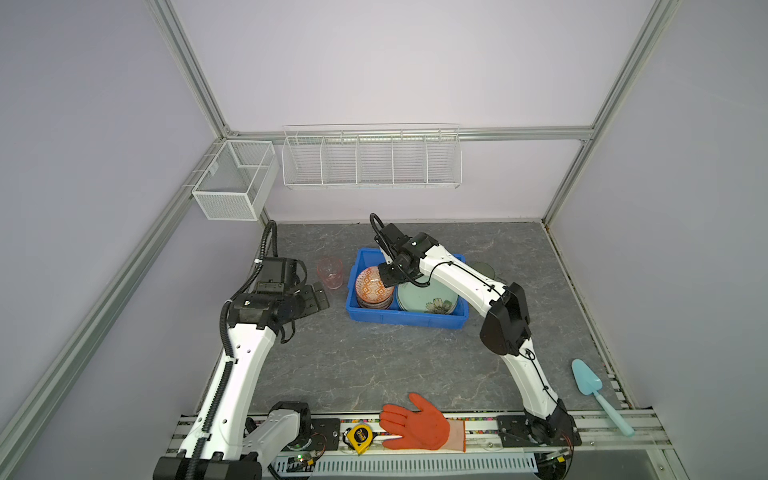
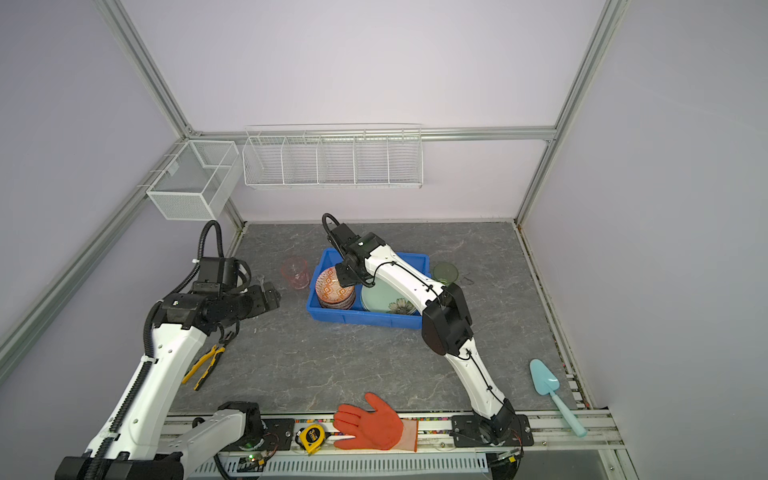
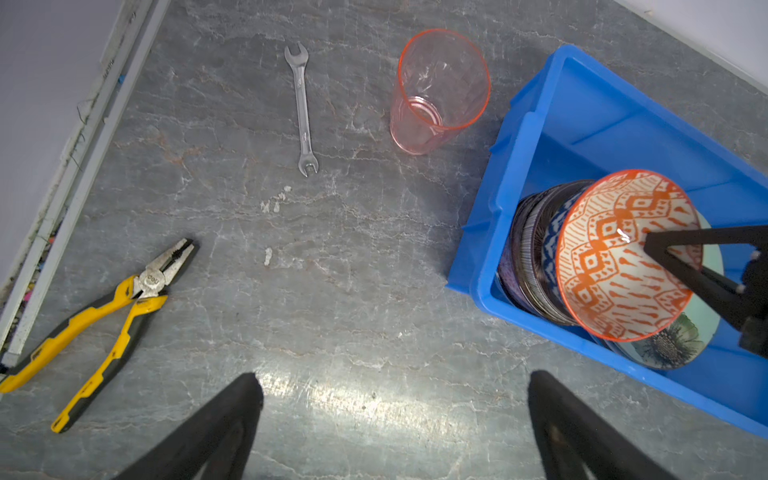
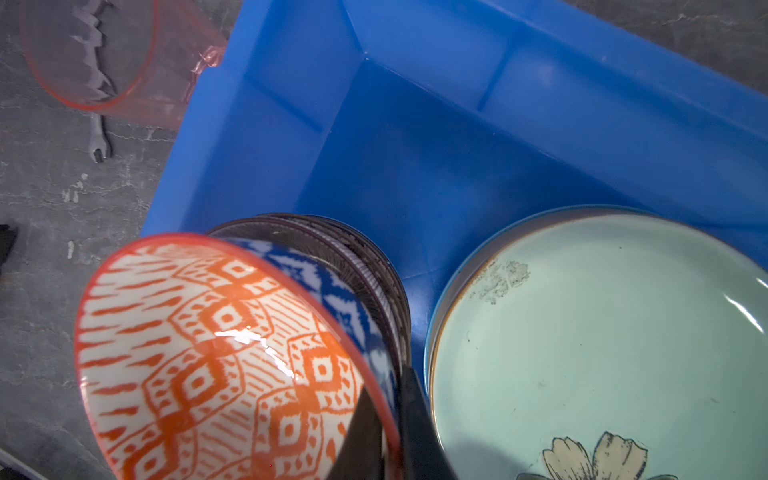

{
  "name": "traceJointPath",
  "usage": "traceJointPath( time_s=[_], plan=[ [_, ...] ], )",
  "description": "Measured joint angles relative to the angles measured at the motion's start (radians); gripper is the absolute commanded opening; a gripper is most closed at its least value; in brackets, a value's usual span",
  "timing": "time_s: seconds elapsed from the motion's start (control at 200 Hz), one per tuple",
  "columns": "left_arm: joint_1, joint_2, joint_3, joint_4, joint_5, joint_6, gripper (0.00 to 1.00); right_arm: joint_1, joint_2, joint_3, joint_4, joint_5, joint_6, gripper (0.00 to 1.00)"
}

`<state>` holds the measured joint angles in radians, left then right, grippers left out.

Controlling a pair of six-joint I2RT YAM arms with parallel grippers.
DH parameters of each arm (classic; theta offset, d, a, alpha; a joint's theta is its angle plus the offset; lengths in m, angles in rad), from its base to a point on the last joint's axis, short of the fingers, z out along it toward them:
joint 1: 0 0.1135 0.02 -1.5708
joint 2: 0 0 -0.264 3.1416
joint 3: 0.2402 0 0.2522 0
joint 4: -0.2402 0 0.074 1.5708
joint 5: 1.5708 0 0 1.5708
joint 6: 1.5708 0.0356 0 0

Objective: Place the mixed dishes into the plastic bin
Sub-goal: 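Carry the orange bowl into the bin with the right gripper while left withdraws, then set the orange bowl upright against the bowl stack and open the right gripper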

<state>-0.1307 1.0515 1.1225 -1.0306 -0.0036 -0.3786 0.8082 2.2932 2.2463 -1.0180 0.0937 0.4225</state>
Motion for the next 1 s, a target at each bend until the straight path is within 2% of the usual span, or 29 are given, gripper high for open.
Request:
traceJointPath(
  time_s=[0.135,0.36,0.66,1.0],
  plan=[
    [0.000,-0.016,-0.032,0.062,-0.001,0.011,1.00,0.000,0.010,0.000,0.002,0.005,0.006,0.07],
    [0.000,-0.035,-0.108,0.116,-0.012,0.016,0.99,0.005,0.011,0.000,0.007,0.012,0.014,0.16],
    [0.000,-0.048,-0.198,0.181,-0.022,0.017,1.00,0.018,0.011,0.001,0.015,0.024,0.022,0.36],
    [0.000,-0.001,-0.201,0.236,0.009,0.025,0.99,0.033,-0.049,0.001,-0.010,0.090,0.019,0.61]
  ],
)
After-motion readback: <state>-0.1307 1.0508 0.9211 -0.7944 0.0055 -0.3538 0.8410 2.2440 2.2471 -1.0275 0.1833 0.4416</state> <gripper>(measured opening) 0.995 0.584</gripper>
